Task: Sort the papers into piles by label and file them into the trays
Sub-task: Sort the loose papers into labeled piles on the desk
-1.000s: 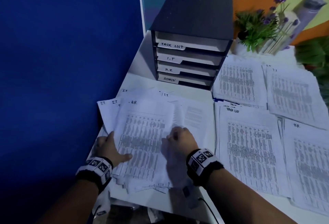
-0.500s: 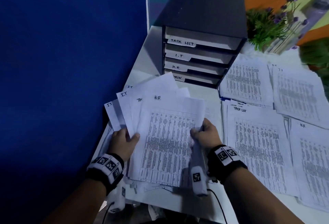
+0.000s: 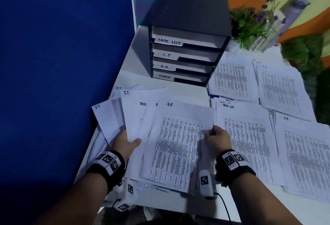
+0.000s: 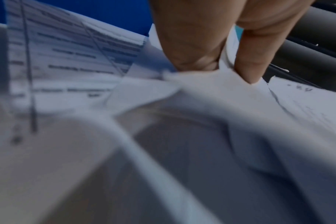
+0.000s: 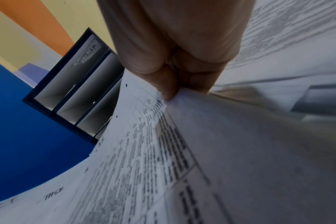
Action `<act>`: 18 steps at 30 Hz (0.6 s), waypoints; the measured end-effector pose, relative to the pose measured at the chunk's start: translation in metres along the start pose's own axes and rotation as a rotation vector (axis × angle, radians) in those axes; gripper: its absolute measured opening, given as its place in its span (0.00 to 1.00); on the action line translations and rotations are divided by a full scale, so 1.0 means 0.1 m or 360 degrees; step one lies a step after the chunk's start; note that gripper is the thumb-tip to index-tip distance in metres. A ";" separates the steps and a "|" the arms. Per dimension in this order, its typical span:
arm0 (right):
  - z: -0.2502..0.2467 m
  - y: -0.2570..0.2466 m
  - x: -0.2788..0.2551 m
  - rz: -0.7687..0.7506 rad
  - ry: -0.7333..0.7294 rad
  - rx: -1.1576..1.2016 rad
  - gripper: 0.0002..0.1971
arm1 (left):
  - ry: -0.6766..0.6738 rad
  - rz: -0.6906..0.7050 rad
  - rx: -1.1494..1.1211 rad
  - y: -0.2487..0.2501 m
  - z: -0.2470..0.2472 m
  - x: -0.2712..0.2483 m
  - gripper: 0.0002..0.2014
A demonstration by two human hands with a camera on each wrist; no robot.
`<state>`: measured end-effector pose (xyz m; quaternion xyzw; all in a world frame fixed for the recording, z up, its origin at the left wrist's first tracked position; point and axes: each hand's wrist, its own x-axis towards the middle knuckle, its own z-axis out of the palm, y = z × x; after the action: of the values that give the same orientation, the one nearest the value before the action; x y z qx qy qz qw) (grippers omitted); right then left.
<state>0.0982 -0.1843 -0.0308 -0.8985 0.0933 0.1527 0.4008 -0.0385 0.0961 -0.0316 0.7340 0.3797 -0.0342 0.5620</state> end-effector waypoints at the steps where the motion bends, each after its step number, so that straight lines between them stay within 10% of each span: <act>1: -0.04 0.02 0.00 0.0038 0.0002 0.0049 0.10 | 0.0001 -0.0012 -0.0043 0.00 0.00 0.01 0.21; 18: -0.09 0.10 -0.11 0.0121 -0.0197 0.0589 0.14 | 0.0140 0.0289 0.0046 0.03 0.00 -0.10 0.39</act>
<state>0.0871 -0.1967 -0.0282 -0.7942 0.1288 0.2028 0.5582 -0.0443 0.0903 -0.0245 0.7742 0.3355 0.0437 0.5349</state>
